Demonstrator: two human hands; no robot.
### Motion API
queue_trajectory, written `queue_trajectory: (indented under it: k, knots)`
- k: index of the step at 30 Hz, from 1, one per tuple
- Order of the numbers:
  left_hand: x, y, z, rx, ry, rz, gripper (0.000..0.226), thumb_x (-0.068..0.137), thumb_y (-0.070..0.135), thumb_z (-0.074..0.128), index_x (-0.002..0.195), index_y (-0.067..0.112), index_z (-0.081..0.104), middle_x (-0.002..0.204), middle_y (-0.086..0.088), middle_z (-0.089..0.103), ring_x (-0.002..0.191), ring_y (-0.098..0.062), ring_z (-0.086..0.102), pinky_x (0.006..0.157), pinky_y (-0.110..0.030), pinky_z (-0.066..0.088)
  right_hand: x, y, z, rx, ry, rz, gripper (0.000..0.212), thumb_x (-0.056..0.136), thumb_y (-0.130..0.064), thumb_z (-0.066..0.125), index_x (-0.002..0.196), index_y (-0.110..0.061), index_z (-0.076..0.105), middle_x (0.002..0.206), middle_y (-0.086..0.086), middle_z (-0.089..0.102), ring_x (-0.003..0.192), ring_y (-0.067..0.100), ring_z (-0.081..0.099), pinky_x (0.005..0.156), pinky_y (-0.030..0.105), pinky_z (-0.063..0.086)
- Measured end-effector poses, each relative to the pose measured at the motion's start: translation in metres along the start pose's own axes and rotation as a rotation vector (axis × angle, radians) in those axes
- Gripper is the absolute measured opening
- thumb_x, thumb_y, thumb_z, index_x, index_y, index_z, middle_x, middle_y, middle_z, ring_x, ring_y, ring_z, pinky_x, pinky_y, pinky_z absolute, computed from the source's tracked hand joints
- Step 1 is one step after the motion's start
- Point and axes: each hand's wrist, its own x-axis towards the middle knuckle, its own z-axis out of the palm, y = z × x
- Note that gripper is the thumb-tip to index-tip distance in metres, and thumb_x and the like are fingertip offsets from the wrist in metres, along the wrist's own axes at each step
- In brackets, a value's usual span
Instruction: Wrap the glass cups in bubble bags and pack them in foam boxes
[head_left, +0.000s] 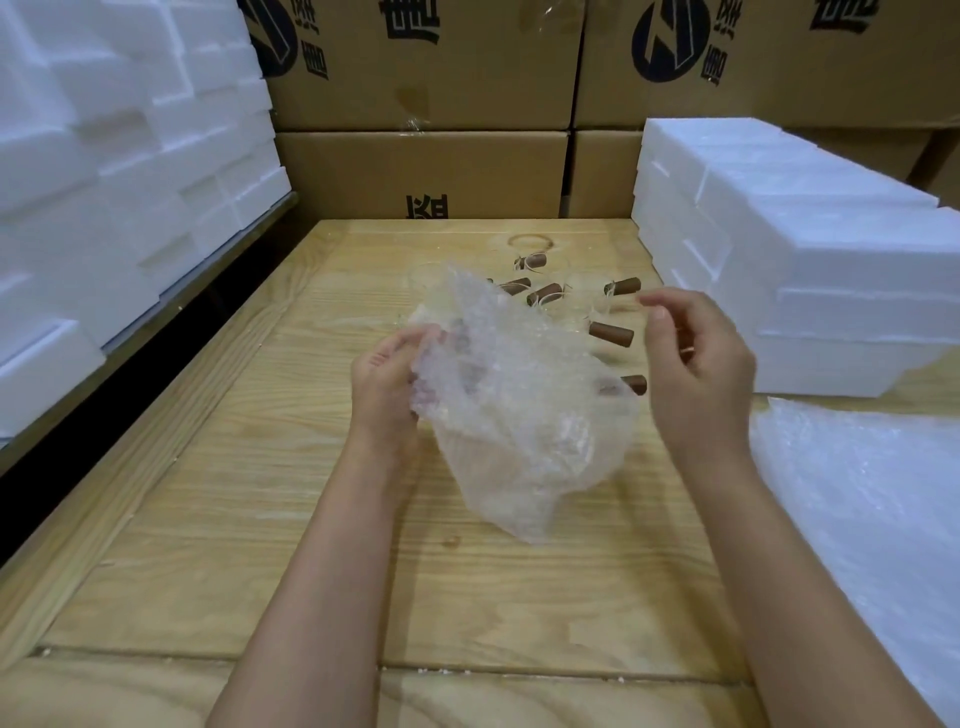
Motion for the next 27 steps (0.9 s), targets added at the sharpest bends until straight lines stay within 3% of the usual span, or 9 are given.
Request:
queue_trajectory:
  k: [2, 5, 8, 12, 15, 18, 21, 23, 27]
  knots:
    - [0.004, 0.007, -0.006, -0.065, 0.132, -0.012, 0.059, 0.093, 0.011, 0.049, 0.039, 0.027, 0.068, 0.048, 0.013, 0.063, 0.047, 0.001, 0.061, 0.045, -0.014, 0.047, 0.004, 0.021, -0.006, -0.170, -0.074, 0.209, 0.014, 0.092, -0.020, 0.053, 0.090, -0.030, 0.062, 0.085, -0.016, 0.052, 0.068, -0.002, 0.050, 0.068, 0.015, 0.037]
    - [0.007, 0.019, -0.015, -0.228, 0.166, 0.105, 0.015, 0.083, 0.011, 0.057, 0.072, 0.015, 0.066, 0.071, 0.001, 0.063, 0.068, -0.013, 0.062, 0.060, -0.024, 0.049, -0.004, 0.043, -0.005, -0.267, -0.286, 0.366, 0.010, 0.089, -0.025, 0.057, 0.092, -0.032, 0.063, 0.097, -0.010, 0.056, 0.078, 0.002, 0.050, 0.073, 0.024, 0.039]
    - [0.003, 0.026, -0.018, -0.131, 0.404, 0.336, 0.015, 0.088, 0.003, 0.058, 0.078, 0.014, 0.062, 0.071, 0.004, 0.060, 0.070, -0.010, 0.057, 0.068, -0.026, 0.045, -0.005, 0.046, -0.002, -0.301, -0.372, 0.386, 0.026, 0.088, -0.025, 0.057, 0.113, -0.026, 0.064, 0.109, -0.004, 0.055, 0.097, 0.012, 0.051, 0.084, 0.026, 0.039]
    - [-0.004, 0.031, -0.013, 0.149, 0.647, 0.794, 0.016, 0.088, 0.013, 0.060, 0.078, 0.023, 0.052, 0.073, 0.008, 0.051, 0.065, 0.002, 0.048, 0.067, -0.017, 0.040, -0.008, 0.046, -0.001, -0.323, -0.465, 0.347, 0.029, 0.089, -0.019, 0.062, 0.118, -0.020, 0.063, 0.109, -0.002, 0.053, 0.095, 0.011, 0.055, 0.087, 0.019, 0.038]
    - [-0.007, 0.025, -0.009, 0.356, 0.572, 0.978, 0.014, 0.089, 0.013, 0.059, 0.083, 0.021, 0.050, 0.080, 0.007, 0.049, 0.071, -0.018, 0.050, 0.067, -0.026, 0.041, -0.010, 0.046, -0.001, -0.330, -0.521, 0.324, 0.022, 0.091, -0.020, 0.061, 0.113, -0.021, 0.064, 0.108, -0.002, 0.052, 0.086, 0.000, 0.053, 0.075, 0.007, 0.034]
    - [-0.010, 0.014, -0.004, 0.677, 0.449, 1.132, 0.007, 0.082, 0.002, 0.063, 0.083, 0.001, 0.055, 0.084, -0.008, 0.052, 0.077, -0.024, 0.047, 0.071, -0.013, 0.035, -0.010, 0.047, -0.004, -0.361, -0.588, 0.313, 0.019, 0.093, -0.024, 0.058, 0.112, -0.021, 0.063, 0.105, -0.004, 0.050, 0.089, 0.003, 0.048, 0.073, 0.009, 0.032]
    - [-0.014, 0.005, 0.001, 0.744, 0.304, 1.026, 0.031, 0.075, -0.001, 0.068, 0.102, -0.003, 0.051, 0.098, -0.008, 0.052, 0.072, -0.020, 0.052, 0.066, -0.009, 0.036, -0.010, 0.047, -0.005, -0.368, -0.631, 0.319, 0.018, 0.095, -0.024, 0.055, 0.112, -0.021, 0.060, 0.102, -0.006, 0.048, 0.085, -0.001, 0.044, 0.067, 0.002, 0.030]
    - [-0.017, 0.003, 0.004, 0.745, 0.214, 0.971, 0.052, 0.076, 0.007, 0.067, 0.121, 0.010, 0.042, 0.102, 0.002, 0.053, 0.063, -0.015, 0.050, 0.061, -0.010, 0.038, -0.011, 0.045, -0.005, -0.320, -0.611, 0.341, 0.015, 0.096, -0.022, 0.053, 0.110, -0.019, 0.059, 0.103, -0.006, 0.052, 0.088, 0.000, 0.048, 0.068, 0.002, 0.032]
    - [-0.022, 0.001, 0.010, 0.814, 0.152, 0.944, 0.045, 0.081, 0.025, 0.059, 0.124, 0.021, 0.045, 0.081, 0.020, 0.049, 0.062, -0.007, 0.049, 0.056, -0.016, 0.043, -0.011, 0.038, -0.011, -0.171, -0.528, 0.390, 0.006, 0.096, -0.022, 0.054, 0.100, -0.023, 0.058, 0.095, -0.016, 0.060, 0.091, 0.000, 0.054, 0.070, 0.008, 0.035]
